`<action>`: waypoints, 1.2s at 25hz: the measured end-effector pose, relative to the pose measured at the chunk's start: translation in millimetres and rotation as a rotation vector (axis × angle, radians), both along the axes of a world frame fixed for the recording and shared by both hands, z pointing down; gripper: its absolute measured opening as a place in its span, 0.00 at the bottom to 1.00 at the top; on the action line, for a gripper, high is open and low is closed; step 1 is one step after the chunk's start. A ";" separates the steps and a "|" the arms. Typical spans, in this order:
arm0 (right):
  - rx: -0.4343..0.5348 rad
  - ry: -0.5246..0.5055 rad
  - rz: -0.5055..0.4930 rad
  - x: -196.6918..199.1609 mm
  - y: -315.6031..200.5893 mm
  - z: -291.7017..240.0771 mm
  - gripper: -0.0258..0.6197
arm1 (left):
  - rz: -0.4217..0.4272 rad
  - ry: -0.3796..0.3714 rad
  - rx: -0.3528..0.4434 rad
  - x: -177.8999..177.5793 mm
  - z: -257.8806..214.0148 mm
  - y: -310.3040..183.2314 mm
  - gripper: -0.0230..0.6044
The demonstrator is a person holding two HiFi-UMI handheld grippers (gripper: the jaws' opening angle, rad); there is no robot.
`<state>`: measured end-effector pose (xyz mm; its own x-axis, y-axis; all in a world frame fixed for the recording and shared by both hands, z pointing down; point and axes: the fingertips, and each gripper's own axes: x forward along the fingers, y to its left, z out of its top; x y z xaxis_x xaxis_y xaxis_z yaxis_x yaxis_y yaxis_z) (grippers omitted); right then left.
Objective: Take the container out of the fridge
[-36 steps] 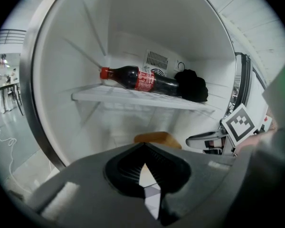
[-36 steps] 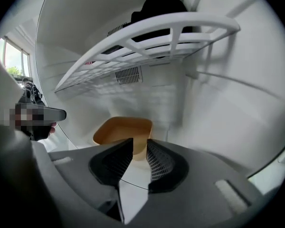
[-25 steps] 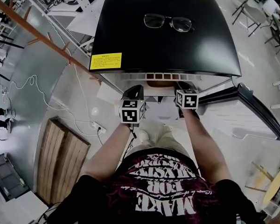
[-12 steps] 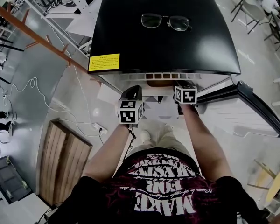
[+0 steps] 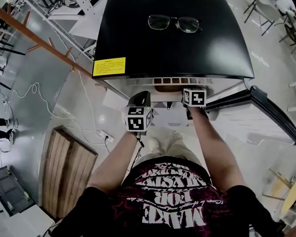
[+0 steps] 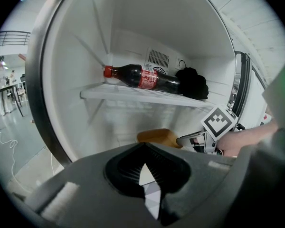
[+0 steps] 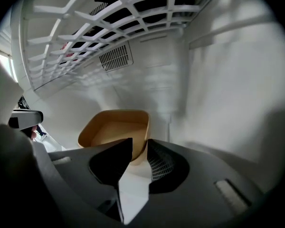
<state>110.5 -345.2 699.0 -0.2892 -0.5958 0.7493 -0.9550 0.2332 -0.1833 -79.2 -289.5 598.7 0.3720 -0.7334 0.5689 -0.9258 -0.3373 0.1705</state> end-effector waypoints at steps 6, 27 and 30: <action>-0.017 -0.004 0.013 0.1 -1.3 5.2 0.24 | 0.001 -0.006 -0.005 -1.1 1.4 2.4 0.04; -0.059 0.021 0.102 6.2 16.2 5.1 0.11 | 0.027 0.010 -0.020 11.3 4.4 11.1 0.04; -0.062 0.004 0.117 6.8 20.0 4.5 0.11 | 0.026 0.008 -0.030 11.7 6.0 13.1 0.04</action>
